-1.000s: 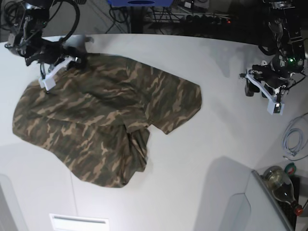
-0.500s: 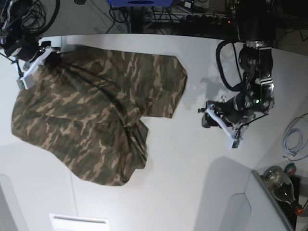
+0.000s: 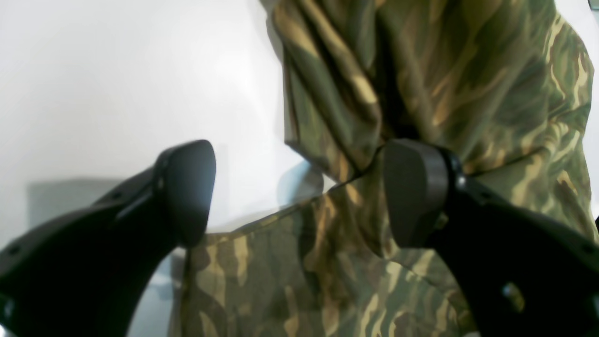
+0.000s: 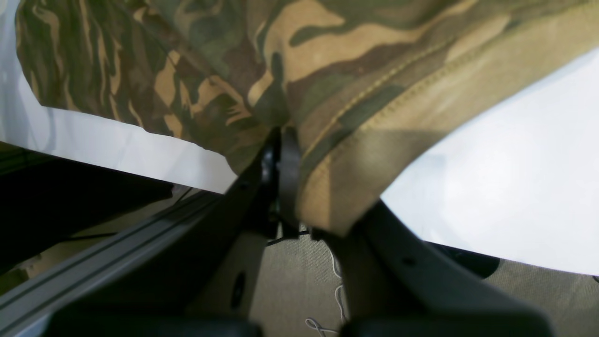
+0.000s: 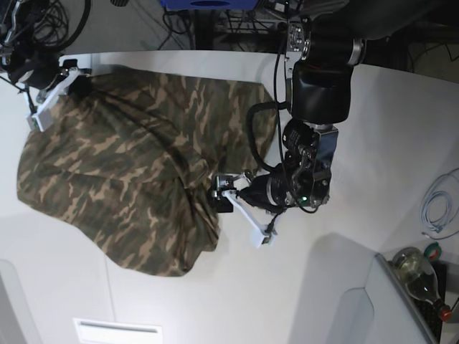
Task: Layout the t-shirt on the table in an organized manner, then fold the t-shirt properly
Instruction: 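Grasp the bunched shirt body with the left gripper and pull outward, then hold the shirt with both grippers and stretch it flat, then lift the shirt with both grippers and lay it down flat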
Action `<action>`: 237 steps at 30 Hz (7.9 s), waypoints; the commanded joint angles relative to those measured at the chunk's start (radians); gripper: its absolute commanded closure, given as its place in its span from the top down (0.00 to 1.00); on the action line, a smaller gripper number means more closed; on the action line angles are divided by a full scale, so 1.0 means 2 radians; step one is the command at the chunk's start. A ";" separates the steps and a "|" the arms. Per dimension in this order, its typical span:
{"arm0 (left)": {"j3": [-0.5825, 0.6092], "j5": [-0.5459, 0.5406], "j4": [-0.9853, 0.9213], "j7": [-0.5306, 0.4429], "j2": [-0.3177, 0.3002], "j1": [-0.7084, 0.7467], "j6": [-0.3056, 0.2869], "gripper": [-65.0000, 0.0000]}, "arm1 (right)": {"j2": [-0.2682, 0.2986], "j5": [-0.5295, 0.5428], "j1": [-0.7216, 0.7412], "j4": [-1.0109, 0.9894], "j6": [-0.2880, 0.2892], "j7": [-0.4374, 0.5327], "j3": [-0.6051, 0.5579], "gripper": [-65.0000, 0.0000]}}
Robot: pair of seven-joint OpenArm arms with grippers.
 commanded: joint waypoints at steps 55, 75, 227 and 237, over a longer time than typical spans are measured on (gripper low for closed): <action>-0.048 -0.004 0.153 0.052 -0.140 -0.025 0.030 0.00 | 0.142 -0.023 0.217 -0.123 -0.059 -0.054 -0.053 0.01; 0.101 -0.005 -0.169 -0.173 -0.077 -0.182 0.076 0.12 | 0.152 -0.180 0.266 -0.223 -0.057 0.134 -0.091 0.01; -0.050 -0.009 -0.011 -0.037 -0.063 -0.400 0.051 0.00 | 0.255 -0.310 0.739 -0.255 0.063 0.180 -0.205 0.00; -0.069 -0.005 0.246 0.036 -0.101 -0.121 0.051 0.00 | 0.203 -0.309 0.441 -0.005 0.063 0.058 -0.050 0.00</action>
